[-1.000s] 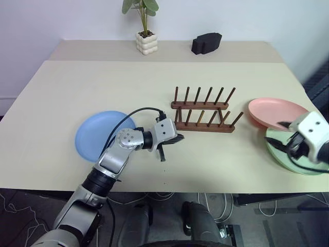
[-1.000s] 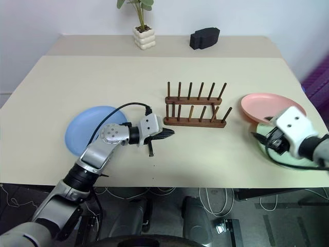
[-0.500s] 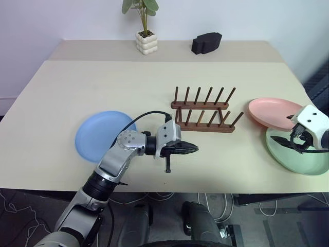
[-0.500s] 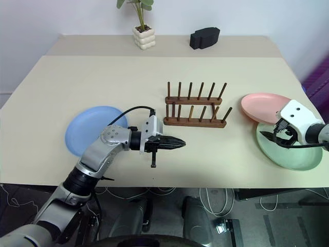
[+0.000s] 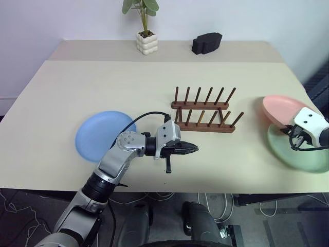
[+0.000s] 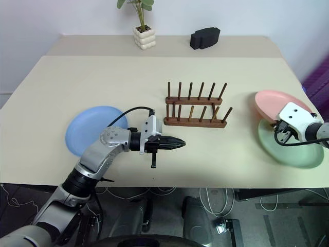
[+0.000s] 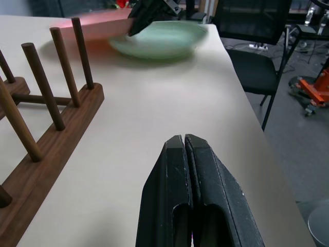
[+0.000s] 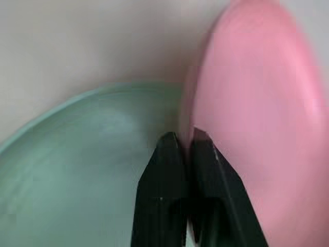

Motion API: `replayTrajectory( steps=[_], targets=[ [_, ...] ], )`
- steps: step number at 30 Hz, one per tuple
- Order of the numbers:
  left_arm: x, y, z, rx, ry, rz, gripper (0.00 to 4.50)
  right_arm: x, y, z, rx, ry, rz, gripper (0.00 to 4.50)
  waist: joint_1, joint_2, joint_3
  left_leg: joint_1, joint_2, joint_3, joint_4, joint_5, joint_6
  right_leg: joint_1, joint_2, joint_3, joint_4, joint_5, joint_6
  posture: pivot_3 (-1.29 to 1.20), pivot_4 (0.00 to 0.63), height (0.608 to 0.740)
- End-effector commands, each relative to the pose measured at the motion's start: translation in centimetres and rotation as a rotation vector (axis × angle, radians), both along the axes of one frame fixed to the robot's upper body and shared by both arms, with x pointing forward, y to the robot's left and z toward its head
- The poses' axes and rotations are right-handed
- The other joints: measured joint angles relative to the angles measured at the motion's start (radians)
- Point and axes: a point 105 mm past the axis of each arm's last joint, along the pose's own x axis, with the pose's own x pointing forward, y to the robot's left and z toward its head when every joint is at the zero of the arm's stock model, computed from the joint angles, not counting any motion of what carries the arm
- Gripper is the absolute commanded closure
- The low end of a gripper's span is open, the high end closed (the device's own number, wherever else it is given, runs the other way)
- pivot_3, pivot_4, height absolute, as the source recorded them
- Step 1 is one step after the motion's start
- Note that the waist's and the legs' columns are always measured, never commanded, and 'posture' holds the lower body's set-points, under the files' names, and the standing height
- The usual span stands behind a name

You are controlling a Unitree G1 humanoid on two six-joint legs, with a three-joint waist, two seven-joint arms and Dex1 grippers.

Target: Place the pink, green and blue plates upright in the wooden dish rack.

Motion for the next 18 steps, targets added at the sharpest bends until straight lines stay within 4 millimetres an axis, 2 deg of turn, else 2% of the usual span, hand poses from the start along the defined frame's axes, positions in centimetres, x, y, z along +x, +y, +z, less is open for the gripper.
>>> replayTrajectory(
  steps=[1, 5, 11, 15, 18],
  targets=[
    [-0.1, -0.1, 1.2, -0.042, -0.033, -0.009, 4.5, 0.3, 0.4, 1.4, -0.033, -0.06, 0.03, 4.46, 0.0, 0.0, 0.0, 0.0, 0.0, 0.0, 0.0, 0.0, 0.0, 0.0, 0.0, 0.0, 0.0, 0.0, 0.0, 0.0, 0.15, 0.74],
    [-0.1, -0.1, 1.3, -0.047, -0.031, -0.011, 4.5, 0.3, 0.3, 1.8, -0.083, -0.093, 0.045, 4.46, 0.0, 0.0, 0.0, 0.0, 0.0, 0.0, 0.0, 0.0, 0.0, 0.0, 0.0, 0.0, 0.0, 0.0, 0.0, 0.0, 0.15, 0.74],
    [-0.1, -0.2, 1.4, -0.057, -0.03, -0.01, 4.5, 0.4, 1.5, 3.9, -0.169, -0.189, 0.098, 4.46, 0.0, 0.001, 0.0, 0.0, 0.0, 0.0, 0.0, 0.0, 0.0, 0.0, 0.0, 0.0, 0.0, 0.0, 0.0, 0.0, 0.15, 0.74],
    [0.1, 0.0, 1.7, -0.08, -0.052, 0.015, 4.5, 0.8, 4.3, 8.9, -0.107, -0.397, 0.133, 4.46, -0.001, 0.003, 0.0, 0.0, 0.0, 0.001, 0.0, 0.0, 0.0, 0.0, 0.0, 0.001, 0.0, 0.0, 0.0, 0.0, 0.15, 0.74],
    [0.2, 0.1, 1.8, -0.092, -0.052, 0.028, 4.5, 0.2, 8.8, 14.0, 0.18, -0.6, 0.214, 4.46, -0.006, 0.004, 0.0, 0.0, 0.0, 0.0, 0.0, 0.0, 0.0, -0.001, 0.0, 0.001, 0.001, 0.0, 0.001, 0.0, 0.15, 0.74]
  ],
)
